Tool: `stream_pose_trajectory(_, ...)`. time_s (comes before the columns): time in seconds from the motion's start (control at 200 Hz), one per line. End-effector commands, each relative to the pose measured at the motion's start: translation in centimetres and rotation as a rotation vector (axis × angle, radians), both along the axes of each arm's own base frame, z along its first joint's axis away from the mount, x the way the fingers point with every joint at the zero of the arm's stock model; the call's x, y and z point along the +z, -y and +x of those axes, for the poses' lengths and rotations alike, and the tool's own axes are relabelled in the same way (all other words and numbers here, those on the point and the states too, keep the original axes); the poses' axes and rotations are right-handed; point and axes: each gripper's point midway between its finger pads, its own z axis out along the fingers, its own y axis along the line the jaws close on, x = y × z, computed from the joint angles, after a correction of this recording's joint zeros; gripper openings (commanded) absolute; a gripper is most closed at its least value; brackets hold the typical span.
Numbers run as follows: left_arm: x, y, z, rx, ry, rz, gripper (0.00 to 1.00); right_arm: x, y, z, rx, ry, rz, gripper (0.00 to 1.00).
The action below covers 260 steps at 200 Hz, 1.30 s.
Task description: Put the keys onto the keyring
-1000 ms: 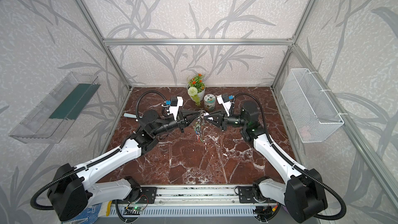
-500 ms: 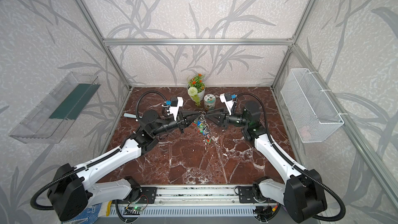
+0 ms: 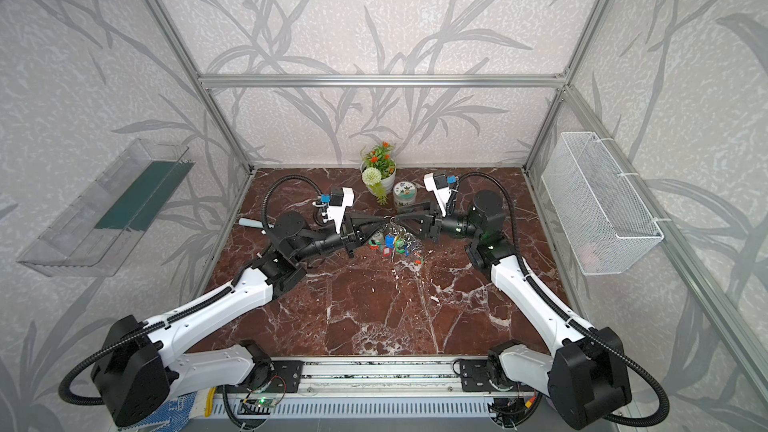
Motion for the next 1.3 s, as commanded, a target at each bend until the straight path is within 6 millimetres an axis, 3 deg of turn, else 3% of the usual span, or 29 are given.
stream_pose_trajectory(0.0,3.7,-0.4,-0.9,-0.026,0.096,-0.090,0.00,0.7,-0.5,-0.2,0.035,0.034,0.001,0.42)
stream_pose_trajectory(0.43,3.8,-0.3,-1.0,-0.029,0.102,-0.099,0.00,-0.4,-1.0,0.2,0.054,-0.002,0.003,0.22)
stream_pose_trajectory(0.86,3.8,-0.1,-0.5,-0.023,0.100,-0.104,0.00,-1.3,-1.6,-0.3,0.090,-0.022,-0.006,0.12)
stream_pose_trajectory(1.035,3.3,-0.2,-0.2,-0.002,0.099,-0.085,0.00,-1.4,-1.5,-0.3,0.091,-0.028,-0.009,0.00)
stream_pose_trajectory(1.294,2.2,-0.8,0.0,0.003,0.061,0.001,0.00,-1.5,-1.4,-0.6,0.095,-0.017,-0.019,0.00)
